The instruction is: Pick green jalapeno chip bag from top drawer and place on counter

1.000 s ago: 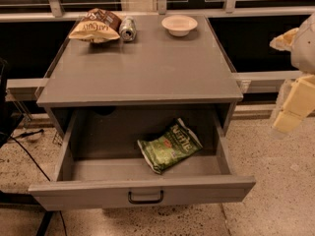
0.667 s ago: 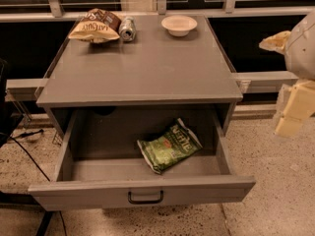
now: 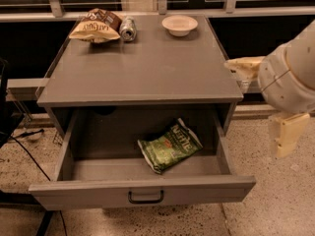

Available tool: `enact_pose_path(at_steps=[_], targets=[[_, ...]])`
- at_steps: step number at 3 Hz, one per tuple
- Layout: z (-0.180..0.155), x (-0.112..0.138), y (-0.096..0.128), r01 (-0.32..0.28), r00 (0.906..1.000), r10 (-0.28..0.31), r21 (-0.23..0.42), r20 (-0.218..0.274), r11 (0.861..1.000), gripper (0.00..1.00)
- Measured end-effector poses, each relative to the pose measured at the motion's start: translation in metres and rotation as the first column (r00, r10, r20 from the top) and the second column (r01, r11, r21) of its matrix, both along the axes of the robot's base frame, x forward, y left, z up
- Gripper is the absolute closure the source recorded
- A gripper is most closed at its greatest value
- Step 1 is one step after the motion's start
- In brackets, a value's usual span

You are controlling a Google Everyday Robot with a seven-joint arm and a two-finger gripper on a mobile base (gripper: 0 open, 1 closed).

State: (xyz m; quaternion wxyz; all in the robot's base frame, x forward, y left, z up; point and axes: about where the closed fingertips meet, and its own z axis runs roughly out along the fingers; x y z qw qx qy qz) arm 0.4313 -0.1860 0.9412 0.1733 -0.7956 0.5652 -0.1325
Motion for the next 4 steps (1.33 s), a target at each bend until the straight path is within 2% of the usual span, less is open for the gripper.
enact_pose_path(at_steps=[1, 2, 3, 4], targets=[[-0.002, 0.000, 0.001, -0.088, 0.9960, 0.089, -0.040, 0.011, 0.995, 0.00], [0.000, 0.000, 0.004, -0.107, 0.9931, 0.110, -0.077, 0.041, 0.991, 0.00], [-0.002, 0.003, 0.015, -0.165, 0.9808, 0.177, -0.128, 0.083, 0.978, 0.00], [-0.013, 0.011, 0.034, -0.294, 0.9393, 0.316, -0.164, 0.133, 0.942, 0.00]])
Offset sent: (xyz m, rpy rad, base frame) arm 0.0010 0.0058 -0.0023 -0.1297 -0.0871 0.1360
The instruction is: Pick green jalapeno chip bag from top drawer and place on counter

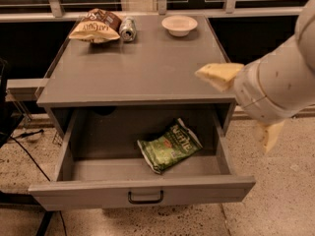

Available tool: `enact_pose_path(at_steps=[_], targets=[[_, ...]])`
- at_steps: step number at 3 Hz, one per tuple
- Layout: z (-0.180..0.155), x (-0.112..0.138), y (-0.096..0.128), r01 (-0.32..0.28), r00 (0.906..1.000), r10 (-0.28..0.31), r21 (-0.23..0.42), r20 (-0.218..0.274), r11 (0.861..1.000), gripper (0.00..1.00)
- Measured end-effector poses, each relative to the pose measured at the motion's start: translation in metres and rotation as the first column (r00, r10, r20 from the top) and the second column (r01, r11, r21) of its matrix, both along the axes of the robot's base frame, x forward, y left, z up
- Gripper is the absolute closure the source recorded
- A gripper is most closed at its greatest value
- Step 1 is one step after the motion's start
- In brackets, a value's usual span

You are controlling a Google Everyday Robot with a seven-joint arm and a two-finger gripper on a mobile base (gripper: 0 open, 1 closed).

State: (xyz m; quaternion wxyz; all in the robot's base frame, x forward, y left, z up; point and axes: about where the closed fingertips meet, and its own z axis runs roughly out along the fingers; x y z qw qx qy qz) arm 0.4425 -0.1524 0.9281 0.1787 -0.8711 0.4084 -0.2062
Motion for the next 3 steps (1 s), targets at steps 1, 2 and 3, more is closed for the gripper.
enact_pose_path(at_steps=[1, 2, 3], targets=[[-0.012, 0.005, 0.013, -0.136, 0.9906, 0.136, -0.009, 0.011, 0.991, 0.00], [-0.037, 0.023, 0.034, -0.259, 0.9657, 0.259, 0.000, -0.011, 0.966, 0.00], [-0.052, 0.038, 0.044, -0.288, 0.9573, 0.289, 0.015, -0.018, 0.957, 0.00]])
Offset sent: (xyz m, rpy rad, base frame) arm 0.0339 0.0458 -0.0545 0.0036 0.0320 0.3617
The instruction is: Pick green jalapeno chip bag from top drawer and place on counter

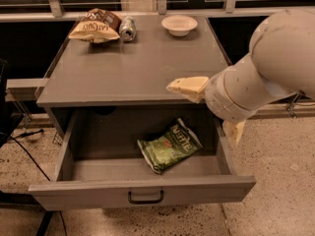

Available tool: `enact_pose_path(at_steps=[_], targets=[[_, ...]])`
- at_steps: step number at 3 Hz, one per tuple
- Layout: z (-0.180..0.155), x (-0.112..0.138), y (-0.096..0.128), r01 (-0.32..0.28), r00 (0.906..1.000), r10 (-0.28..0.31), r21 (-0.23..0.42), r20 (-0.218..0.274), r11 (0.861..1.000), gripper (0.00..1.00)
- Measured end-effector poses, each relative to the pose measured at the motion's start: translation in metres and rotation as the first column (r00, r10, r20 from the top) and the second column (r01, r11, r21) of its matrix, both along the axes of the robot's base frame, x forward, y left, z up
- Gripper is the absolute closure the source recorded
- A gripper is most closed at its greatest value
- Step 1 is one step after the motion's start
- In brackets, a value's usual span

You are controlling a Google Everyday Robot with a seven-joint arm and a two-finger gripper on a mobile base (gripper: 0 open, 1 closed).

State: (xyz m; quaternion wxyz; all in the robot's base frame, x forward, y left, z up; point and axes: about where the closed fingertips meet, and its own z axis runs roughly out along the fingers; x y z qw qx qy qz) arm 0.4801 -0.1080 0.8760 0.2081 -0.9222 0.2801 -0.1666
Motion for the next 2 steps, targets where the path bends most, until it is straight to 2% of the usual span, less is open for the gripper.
enact_pose_path(at_steps=[1, 2], targets=[[-0.027, 0.025, 0.013, 0.044, 0.9974, -0.046, 0.023, 0.055, 0.999, 0.00], [-0.024, 0.014, 0.011, 0.005, 0.9979, -0.004, -0.023, 0.064, 1.000, 0.00]])
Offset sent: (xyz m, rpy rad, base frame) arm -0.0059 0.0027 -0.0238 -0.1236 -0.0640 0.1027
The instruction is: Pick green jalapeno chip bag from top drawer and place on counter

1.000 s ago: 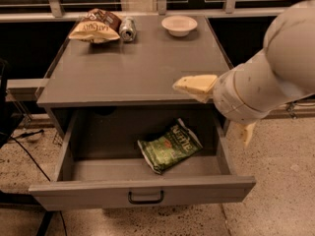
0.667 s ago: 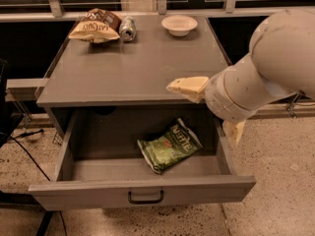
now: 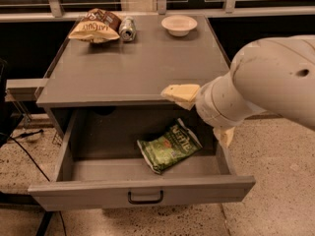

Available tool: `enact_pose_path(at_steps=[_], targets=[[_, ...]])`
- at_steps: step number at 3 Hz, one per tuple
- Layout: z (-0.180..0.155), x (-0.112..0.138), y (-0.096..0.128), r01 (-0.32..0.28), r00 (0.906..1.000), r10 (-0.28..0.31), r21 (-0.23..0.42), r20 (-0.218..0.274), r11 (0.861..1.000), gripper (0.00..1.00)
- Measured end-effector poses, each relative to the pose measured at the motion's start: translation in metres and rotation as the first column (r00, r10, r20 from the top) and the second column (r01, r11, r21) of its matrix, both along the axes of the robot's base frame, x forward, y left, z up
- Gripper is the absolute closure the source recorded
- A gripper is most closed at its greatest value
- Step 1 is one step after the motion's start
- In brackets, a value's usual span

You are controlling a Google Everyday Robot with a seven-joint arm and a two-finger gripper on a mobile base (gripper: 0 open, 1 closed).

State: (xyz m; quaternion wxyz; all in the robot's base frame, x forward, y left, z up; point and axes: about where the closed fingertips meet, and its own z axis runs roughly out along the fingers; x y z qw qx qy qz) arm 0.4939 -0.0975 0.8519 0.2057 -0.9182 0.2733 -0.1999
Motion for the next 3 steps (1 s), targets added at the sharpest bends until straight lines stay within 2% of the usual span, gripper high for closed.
enact_pose_path(at_steps=[1, 2, 3], targets=[[-0.010, -0.007, -0.004, -0.054, 0.9982, 0.056, -0.084, 0.024, 0.995, 0.00], [-0.033, 0.001, -0.004, -0.114, 0.9908, 0.123, -0.149, 0.056, 0.982, 0.00], [-0.051, 0.015, -0.001, -0.142, 0.9855, 0.155, -0.157, 0.070, 0.977, 0.00]])
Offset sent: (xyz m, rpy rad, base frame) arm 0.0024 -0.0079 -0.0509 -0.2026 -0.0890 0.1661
